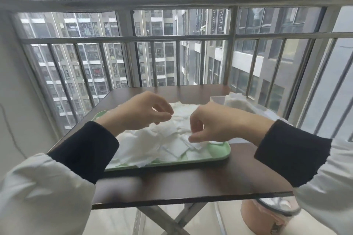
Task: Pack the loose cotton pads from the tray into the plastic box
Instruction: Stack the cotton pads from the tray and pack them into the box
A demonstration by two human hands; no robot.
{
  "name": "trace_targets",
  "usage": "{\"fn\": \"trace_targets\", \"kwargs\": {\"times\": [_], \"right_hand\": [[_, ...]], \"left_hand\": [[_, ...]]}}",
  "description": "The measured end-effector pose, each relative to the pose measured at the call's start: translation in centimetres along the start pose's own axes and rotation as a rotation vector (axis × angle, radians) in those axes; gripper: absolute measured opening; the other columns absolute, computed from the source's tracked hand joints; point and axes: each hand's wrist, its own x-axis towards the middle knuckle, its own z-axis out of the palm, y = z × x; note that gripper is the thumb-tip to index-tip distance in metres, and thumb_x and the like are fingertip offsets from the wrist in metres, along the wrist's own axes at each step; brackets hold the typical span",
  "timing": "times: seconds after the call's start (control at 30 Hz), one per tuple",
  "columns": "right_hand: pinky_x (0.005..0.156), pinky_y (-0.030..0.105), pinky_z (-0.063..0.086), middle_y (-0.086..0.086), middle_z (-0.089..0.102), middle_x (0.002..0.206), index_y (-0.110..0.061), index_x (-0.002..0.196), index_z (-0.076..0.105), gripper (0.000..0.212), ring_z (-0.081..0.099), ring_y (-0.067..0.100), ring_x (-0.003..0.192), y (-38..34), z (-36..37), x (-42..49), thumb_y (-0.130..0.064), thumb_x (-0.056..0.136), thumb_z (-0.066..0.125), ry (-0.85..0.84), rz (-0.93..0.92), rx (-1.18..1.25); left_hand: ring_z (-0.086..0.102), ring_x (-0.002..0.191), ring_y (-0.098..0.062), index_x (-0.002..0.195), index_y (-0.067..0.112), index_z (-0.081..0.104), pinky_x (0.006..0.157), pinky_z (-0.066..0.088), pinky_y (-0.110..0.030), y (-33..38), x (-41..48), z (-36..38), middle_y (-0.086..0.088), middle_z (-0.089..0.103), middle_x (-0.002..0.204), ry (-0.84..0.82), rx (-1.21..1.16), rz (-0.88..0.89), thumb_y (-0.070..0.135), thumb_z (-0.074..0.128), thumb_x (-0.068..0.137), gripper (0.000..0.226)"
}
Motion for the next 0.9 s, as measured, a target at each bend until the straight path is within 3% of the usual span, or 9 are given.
{"fn": "trace_targets", "kwargs": {"times": [0.1,0.23,0.3,0.4,0.5,0.57,0.67,0.8,0.9], "right_hand": [[0.067,0.034,0.056,-0.001,0.071,0.082,-0.017,0.083,0.07,0.032,0.064,0.016,0.078,-1.1,1.4,0.4,-0.047,0.075,0.078,-0.044,0.052,-0.069],[0.068,0.033,0.058,0.01,0.072,0.087,-0.009,0.09,0.072,0.015,0.066,0.031,0.084,-1.1,2.1,0.8,-0.02,0.079,0.068,-0.039,0.073,-0.115],[0.064,0.03,0.052,0.012,0.07,0.09,-0.008,0.094,0.07,0.017,0.064,0.035,0.087,-0.9,1.9,0.9,-0.017,0.081,0.064,-0.027,0.079,-0.128],[0.065,0.027,0.052,-0.006,0.067,0.087,-0.02,0.096,0.072,0.015,0.063,0.017,0.08,-0.7,0.7,0.8,-0.019,0.084,0.065,-0.025,0.084,-0.081],[0.063,0.017,0.047,-0.017,0.067,0.086,-0.032,0.092,0.072,0.009,0.061,-0.002,0.077,-0.3,-0.9,1.0,-0.025,0.086,0.072,-0.022,0.072,-0.014],[0.062,0.016,0.049,-0.017,0.069,0.082,-0.034,0.089,0.074,0.007,0.064,-0.003,0.074,0.1,-1.7,1.3,-0.028,0.085,0.077,-0.004,0.072,0.075],[0.069,0.027,0.061,-0.008,0.076,0.08,-0.029,0.089,0.076,0.007,0.07,0.008,0.074,0.5,-2.3,1.8,-0.025,0.084,0.08,0.031,0.066,0.256],[0.07,0.028,0.061,-0.005,0.076,0.079,-0.024,0.092,0.077,0.008,0.072,0.016,0.076,1.2,-2.7,2.8,-0.02,0.086,0.078,0.091,0.042,0.429],[0.064,0.023,0.059,-0.001,0.074,0.08,-0.022,0.092,0.075,0.005,0.067,0.009,0.069,1.6,-3.0,3.7,-0.018,0.089,0.073,0.135,0.038,0.556]], "left_hand": [[0.067,0.065,0.0,0.09,0.035,0.073,0.052,0.049,-0.016,-1.1,-1.1,-0.4,0.019,0.074,0.084,0.011,-0.009,-0.02,0.028,0.072,0.092,0.008],[0.066,0.063,-0.001,0.092,0.031,0.075,0.051,0.05,-0.016,-2.2,-2.1,-0.8,0.017,0.074,0.084,0.026,-0.025,-0.039,0.026,0.073,0.091,0.006],[0.066,0.063,0.0,0.092,0.03,0.076,0.051,0.05,-0.016,-2.5,-2.3,-0.8,0.018,0.074,0.084,0.034,-0.044,-0.045,0.025,0.073,0.091,0.005],[0.066,0.069,0.005,0.089,0.033,0.075,0.057,0.048,-0.013,-2.6,-2.3,-0.7,0.017,0.074,0.084,0.089,-0.055,-0.027,0.025,0.075,0.088,0.008],[0.065,0.076,0.001,0.092,0.034,0.074,0.07,0.051,-0.02,-2.2,-1.6,0.0,0.015,0.073,0.093,0.108,0.017,-0.045,0.029,0.077,0.087,0.008],[0.063,0.081,-0.002,0.099,0.032,0.072,0.07,0.049,-0.021,-1.7,-0.9,0.7,0.016,0.07,0.096,0.091,0.088,-0.073,0.036,0.079,0.085,0.016],[0.062,0.083,-0.003,0.106,0.033,0.066,0.073,0.053,-0.028,-1.1,0.1,1.5,0.017,0.066,0.092,0.079,0.169,-0.118,0.044,0.081,0.079,0.032],[0.063,0.077,-0.007,0.106,0.033,0.064,0.07,0.055,-0.031,-1.1,1.0,1.9,0.015,0.064,0.081,0.0,0.199,-0.15,0.031,0.084,0.077,0.036],[0.06,0.067,-0.006,0.093,0.034,0.065,0.062,0.047,-0.025,-1.2,1.5,1.9,0.016,0.062,0.072,-0.032,0.19,-0.133,0.023,0.084,0.077,0.026]]}}
